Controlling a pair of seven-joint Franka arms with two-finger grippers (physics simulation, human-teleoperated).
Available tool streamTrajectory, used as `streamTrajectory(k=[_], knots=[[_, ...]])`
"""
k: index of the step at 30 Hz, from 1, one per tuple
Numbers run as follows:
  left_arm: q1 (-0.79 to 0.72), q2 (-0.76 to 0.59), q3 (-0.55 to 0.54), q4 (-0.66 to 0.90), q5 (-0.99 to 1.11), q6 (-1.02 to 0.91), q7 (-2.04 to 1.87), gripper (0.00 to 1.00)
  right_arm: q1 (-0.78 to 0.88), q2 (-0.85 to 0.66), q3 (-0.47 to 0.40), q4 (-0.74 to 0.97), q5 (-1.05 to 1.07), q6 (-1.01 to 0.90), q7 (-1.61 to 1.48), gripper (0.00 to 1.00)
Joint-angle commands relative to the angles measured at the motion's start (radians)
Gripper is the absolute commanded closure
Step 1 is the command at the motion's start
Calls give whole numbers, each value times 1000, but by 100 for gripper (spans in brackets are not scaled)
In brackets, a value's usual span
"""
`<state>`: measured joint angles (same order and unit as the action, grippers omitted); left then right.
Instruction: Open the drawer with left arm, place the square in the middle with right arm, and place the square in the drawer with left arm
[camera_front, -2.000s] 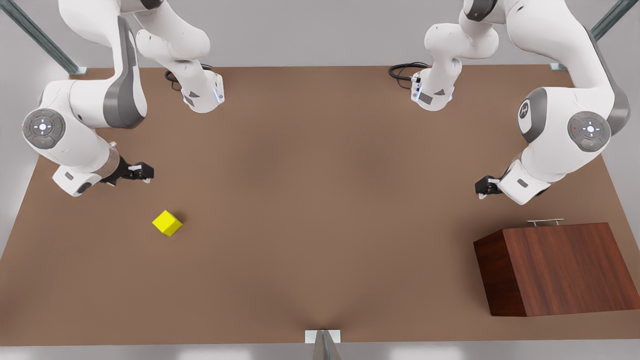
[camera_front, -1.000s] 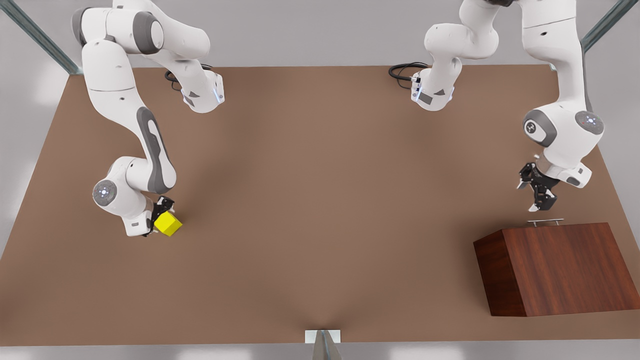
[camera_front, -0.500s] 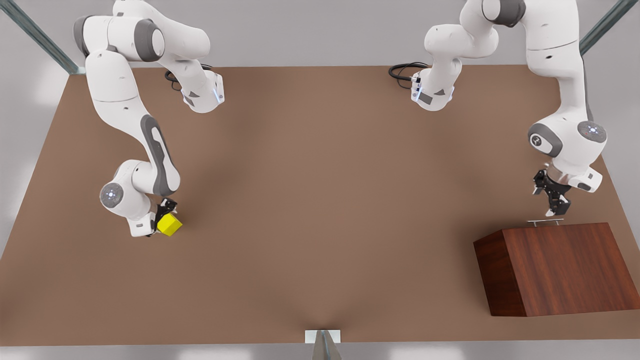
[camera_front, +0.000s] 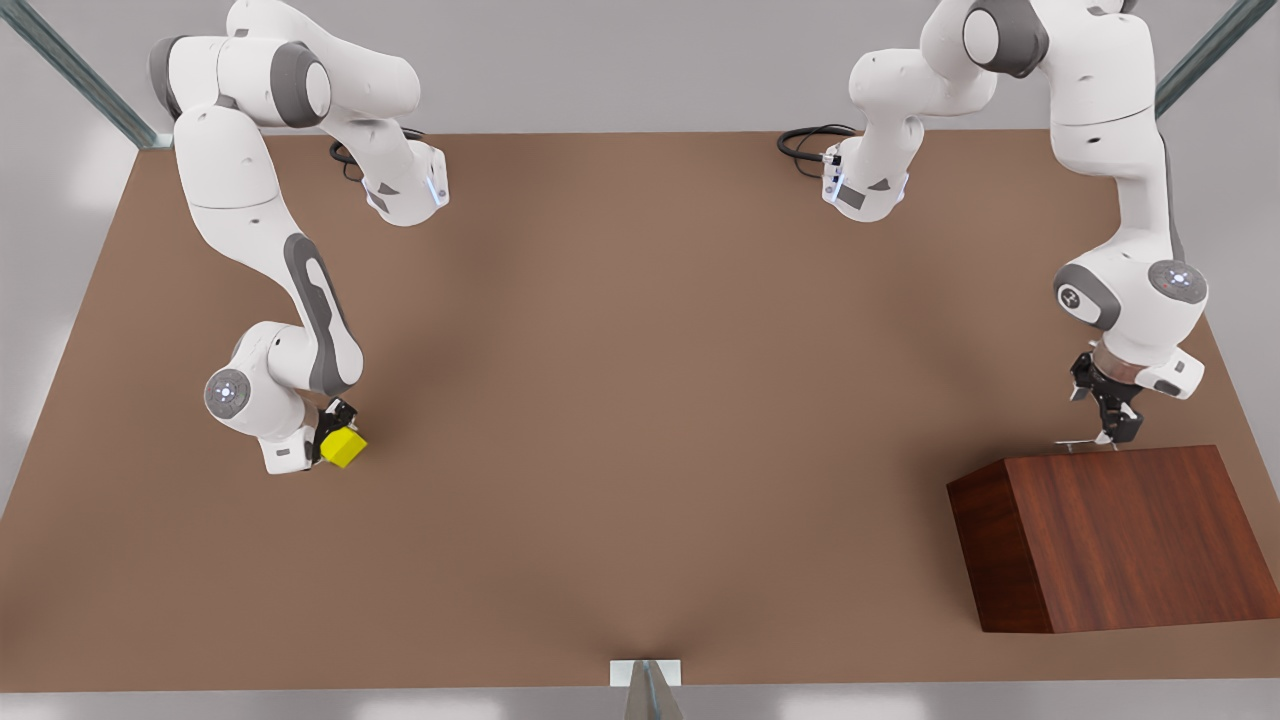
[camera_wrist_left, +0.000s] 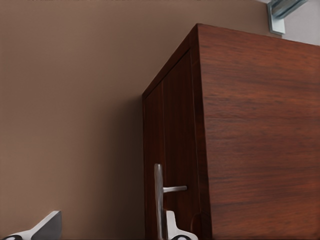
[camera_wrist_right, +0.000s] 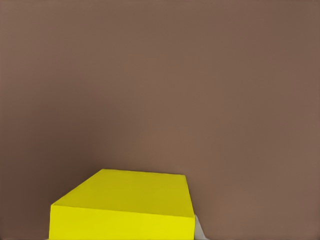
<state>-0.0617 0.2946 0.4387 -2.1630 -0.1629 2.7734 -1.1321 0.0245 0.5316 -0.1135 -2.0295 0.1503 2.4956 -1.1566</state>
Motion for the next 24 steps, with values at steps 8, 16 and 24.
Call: streamTrajectory(k=[8,16,24], knots=[[3,34,-6,12,0,2,0,0,5,-1,0,8,0,0,2,26],[2,18,-6,6,0,-20,-2,0,117,-50,8,38,-2,-12,97,26],[0,5,-6,-1,-1,-55,-2,0,454,93,25,333,-2,-93,578,26]])
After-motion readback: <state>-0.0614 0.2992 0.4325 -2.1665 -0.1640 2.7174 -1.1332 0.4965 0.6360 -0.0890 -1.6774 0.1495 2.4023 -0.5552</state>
